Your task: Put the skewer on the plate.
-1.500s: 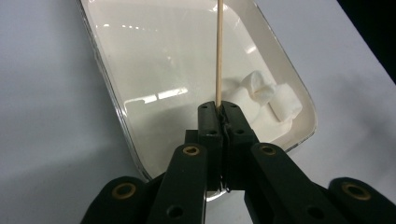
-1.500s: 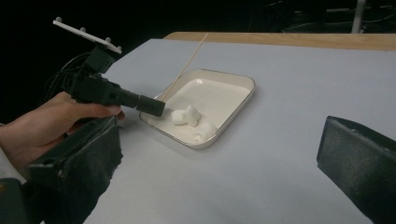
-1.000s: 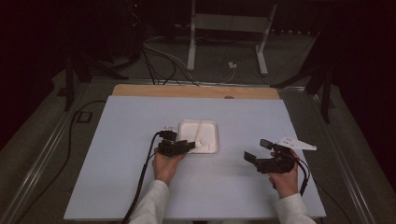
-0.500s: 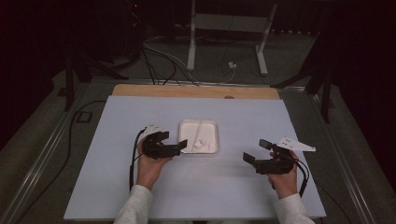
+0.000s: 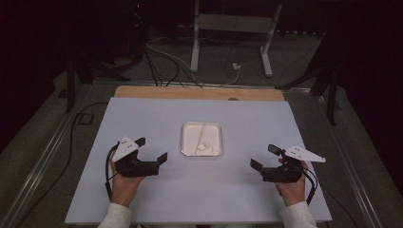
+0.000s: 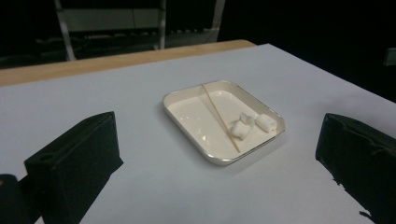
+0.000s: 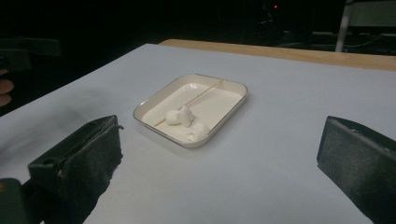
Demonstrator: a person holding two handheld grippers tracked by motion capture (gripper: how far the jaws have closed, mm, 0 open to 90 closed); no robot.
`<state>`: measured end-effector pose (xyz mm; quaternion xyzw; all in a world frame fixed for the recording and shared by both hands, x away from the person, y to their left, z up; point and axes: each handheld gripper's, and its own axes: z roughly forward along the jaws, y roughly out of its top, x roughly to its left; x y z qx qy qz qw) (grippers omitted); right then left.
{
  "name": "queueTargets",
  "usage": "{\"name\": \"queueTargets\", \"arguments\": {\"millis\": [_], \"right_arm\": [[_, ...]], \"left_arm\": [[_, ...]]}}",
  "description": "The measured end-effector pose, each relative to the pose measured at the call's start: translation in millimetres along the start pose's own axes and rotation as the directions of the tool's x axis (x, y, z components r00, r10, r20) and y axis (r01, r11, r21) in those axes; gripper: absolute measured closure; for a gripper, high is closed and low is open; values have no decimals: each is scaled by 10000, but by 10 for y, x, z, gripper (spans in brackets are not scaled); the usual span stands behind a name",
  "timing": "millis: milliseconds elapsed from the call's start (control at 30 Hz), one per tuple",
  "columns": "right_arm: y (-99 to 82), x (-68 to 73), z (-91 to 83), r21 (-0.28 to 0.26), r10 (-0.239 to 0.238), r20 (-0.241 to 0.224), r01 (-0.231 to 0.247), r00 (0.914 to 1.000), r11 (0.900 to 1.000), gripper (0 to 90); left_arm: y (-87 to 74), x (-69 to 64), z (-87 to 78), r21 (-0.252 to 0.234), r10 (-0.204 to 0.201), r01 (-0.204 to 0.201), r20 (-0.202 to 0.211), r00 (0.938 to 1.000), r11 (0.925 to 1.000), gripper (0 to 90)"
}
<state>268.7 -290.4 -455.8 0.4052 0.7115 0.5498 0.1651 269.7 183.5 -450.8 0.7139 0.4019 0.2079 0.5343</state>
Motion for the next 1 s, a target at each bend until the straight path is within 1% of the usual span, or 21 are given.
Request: {"name": "queueTargets", "arguments": {"millis": [100, 200, 267, 333, 433, 467, 533, 633, 733, 800, 1000], "right_arm": [[-28, -5, -39, -112, -77, 70, 77, 9999, 9999, 0], [-48, -16, -73, -241, -53, 113, 55, 9999, 9997, 0], [-64, -22, -89, -271, -96, 173, 100, 9998, 9996, 0], [-82, -25, -99, -276, -117, 209, 123, 9997, 9995, 0], [-100, -25, -120, -288, -173, 299, 182, 9994, 9994, 0], [-106, -21, -128, -311, -218, 352, 229, 9991, 9993, 0], [-115, -19, -144, -304, -289, 434, 302, 9986, 9991, 0], [-126, -26, -159, -347, -340, 496, 357, 9982, 9988, 0], [-133, -44, -160, -321, -297, 518, 314, 9982, 9990, 0], [-135, -52, -160, -317, -271, 554, 289, 9981, 9991, 0], [-127, -53, -164, -341, -272, 625, 294, 9977, 9990, 0]], "left_arm": [[-63, 36, -143, -238, 26, -29, -122, 9999, 9997, 7], [-105, 68, -277, -572, -5, -15, -356, 9994, 9984, 7], [-133, 83, -345, -692, 26, -62, -519, 9986, 9976, 7], [-168, 99, -406, -864, -26, -21, -552, 9985, 9963, 8], [-199, 122, -474, -920, 11, -79, -738, 9973, 9957, 7], [-207, 128, -490, -964, -31, -42, -757, 9971, 9953, 7], [-220, 144, -513, -942, 8, -92, -892, 9960, 9955, 7], [-233, 178, -530, -967, -79, -20, -1018, 9948, 9953, 8], [-239, 199, -537, -967, -101, -4, -1090, 9940, 9953, 8], [-247, 207, -537, -995, -182, 75, -1077, 9940, 9950, 8], [-246, 208, -531, -1013, -239, 122, -1154, 9930, 9948, 8]]}}
